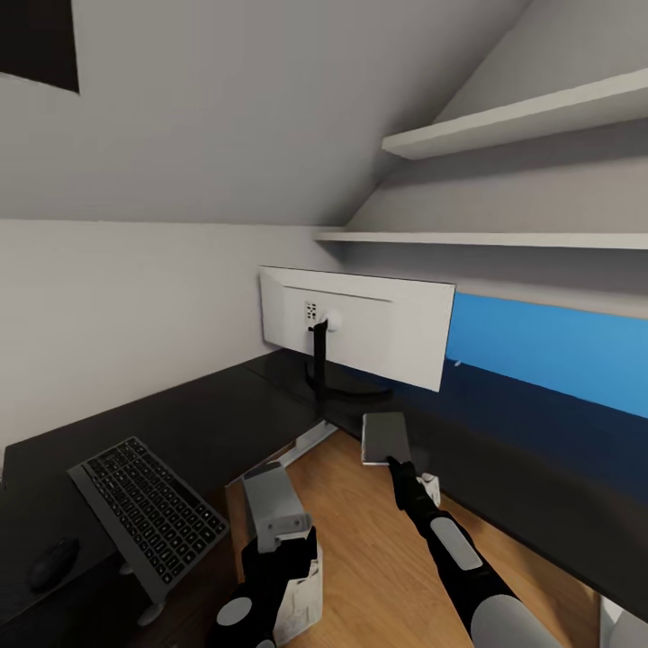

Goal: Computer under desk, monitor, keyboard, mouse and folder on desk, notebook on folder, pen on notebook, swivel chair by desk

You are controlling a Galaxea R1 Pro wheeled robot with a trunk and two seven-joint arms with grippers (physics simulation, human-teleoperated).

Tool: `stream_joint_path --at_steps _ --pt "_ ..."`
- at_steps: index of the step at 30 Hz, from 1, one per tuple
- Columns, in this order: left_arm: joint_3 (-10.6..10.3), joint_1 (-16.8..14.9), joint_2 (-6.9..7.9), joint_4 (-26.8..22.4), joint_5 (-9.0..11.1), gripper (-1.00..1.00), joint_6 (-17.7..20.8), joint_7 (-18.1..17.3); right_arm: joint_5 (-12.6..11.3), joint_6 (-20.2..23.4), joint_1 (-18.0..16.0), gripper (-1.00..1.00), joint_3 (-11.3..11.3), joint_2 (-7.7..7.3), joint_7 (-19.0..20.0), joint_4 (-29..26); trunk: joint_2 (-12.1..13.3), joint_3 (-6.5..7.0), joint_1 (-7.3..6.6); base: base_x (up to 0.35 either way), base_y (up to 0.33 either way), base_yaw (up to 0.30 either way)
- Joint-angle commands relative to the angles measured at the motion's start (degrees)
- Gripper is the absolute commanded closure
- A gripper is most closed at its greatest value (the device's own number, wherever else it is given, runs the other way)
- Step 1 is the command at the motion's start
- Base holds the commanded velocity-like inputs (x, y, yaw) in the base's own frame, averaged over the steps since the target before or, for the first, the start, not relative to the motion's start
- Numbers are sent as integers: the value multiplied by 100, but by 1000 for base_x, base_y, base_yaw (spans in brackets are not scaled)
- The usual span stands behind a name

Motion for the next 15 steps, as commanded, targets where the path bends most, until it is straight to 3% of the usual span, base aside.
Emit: stream_joint_path --at_steps 1,15 --pt "-9 -6 1 1 44 -100 13 48 -60 85 -3 100 -41 6 32 1 -3 -5 0 0 0 40" --pt "-10 -6 1 28 40 -100 11 48 -65 385 -1 100 -50 -5 43 1 -3 -2 0 0 0 9"
